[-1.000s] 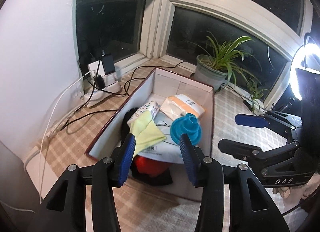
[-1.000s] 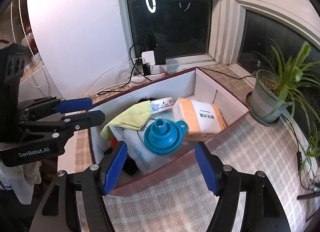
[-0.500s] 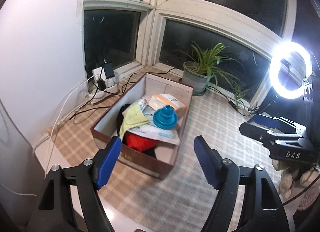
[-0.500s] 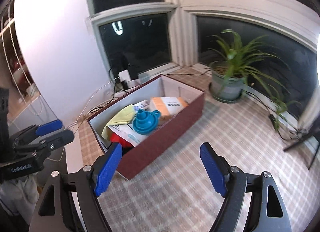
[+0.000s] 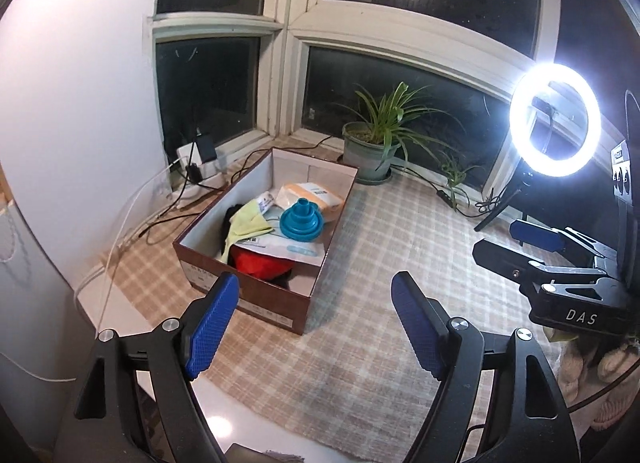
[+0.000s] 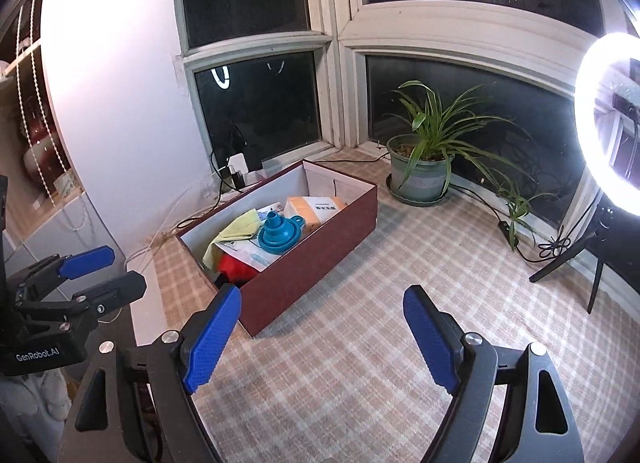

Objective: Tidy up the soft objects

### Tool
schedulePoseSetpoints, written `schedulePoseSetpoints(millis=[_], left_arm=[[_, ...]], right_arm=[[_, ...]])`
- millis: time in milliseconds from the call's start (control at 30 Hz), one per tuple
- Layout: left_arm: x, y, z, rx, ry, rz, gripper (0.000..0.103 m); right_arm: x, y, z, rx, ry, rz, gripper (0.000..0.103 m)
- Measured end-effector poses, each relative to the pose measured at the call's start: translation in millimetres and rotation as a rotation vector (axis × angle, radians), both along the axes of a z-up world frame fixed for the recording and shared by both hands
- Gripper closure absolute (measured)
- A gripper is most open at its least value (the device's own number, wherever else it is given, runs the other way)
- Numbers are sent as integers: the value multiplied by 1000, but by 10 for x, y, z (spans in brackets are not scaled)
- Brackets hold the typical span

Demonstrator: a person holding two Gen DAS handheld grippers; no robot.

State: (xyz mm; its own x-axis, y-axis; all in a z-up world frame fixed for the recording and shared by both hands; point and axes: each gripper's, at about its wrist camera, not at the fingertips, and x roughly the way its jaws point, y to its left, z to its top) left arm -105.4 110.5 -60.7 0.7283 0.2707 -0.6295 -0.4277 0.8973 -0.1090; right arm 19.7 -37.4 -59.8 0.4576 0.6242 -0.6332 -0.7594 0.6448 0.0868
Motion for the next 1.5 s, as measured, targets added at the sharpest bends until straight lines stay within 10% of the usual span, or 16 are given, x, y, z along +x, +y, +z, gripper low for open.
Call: schedulePoseSetpoints(millis=[1500], left_arm=[[-33, -83, 60, -11, -11, 17, 24]], right_arm=[[-123, -93, -27, -5, -11, 19, 23]])
